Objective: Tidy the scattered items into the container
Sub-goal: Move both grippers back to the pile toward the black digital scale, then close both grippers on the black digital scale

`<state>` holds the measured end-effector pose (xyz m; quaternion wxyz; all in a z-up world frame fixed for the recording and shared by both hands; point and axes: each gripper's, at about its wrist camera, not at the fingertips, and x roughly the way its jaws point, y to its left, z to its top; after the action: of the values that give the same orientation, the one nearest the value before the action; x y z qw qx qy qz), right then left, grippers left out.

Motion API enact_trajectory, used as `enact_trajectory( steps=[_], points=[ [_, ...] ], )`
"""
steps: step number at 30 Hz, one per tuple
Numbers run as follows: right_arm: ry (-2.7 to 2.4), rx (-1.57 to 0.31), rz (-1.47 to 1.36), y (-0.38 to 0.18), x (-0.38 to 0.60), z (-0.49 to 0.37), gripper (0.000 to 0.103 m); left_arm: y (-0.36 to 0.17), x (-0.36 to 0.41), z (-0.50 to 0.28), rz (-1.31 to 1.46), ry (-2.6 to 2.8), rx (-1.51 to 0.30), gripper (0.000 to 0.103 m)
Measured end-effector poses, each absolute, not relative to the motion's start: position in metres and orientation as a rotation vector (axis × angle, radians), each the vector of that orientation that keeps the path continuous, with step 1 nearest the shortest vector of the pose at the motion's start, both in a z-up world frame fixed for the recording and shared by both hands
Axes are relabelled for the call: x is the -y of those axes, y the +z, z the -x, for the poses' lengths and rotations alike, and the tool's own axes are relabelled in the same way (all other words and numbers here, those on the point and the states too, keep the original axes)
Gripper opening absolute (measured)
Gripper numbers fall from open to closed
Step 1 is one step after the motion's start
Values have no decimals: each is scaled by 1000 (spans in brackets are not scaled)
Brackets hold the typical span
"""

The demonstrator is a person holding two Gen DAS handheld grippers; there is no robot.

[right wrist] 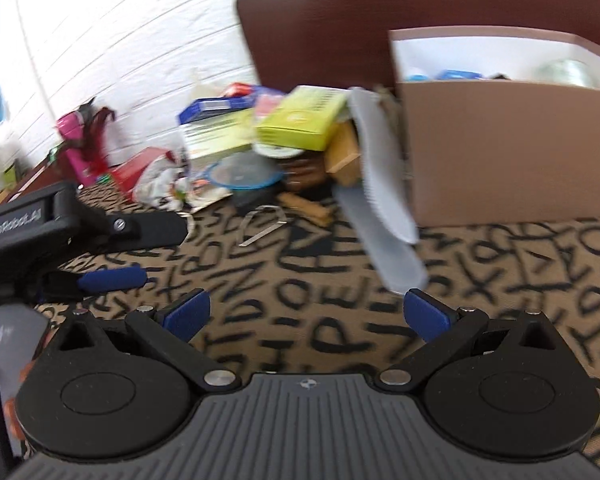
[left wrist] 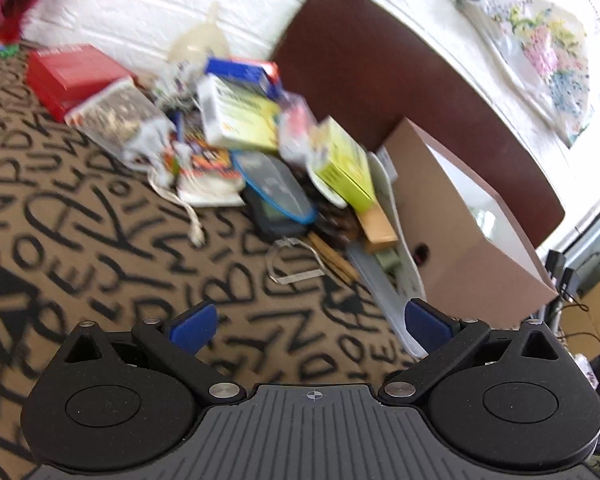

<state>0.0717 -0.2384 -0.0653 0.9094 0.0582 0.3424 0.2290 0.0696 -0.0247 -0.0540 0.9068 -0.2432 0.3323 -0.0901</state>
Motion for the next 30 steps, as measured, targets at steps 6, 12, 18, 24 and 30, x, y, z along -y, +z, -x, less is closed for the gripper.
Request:
enact_trajectory(
  steps=[6,12,18,24,30],
  points=[
    [519,-689,-73,-60,208,-80,102,-58,-1,-87,500,-177,-693,99],
    [542,-671,-4,-63,177,-101,98,-62,-12,-111,478,-178,-703,92],
    [488,-693,34,-77,170,-127,76,-76,-2,-145,416,-236,-764,71],
    [465,-718,34,-88,176,-148,51,-86,12,-170,363,-268,-792,51],
    [496,-703,30,-91,169,-165,29,-88,23,-185,314,-299,-805,39]
  ],
)
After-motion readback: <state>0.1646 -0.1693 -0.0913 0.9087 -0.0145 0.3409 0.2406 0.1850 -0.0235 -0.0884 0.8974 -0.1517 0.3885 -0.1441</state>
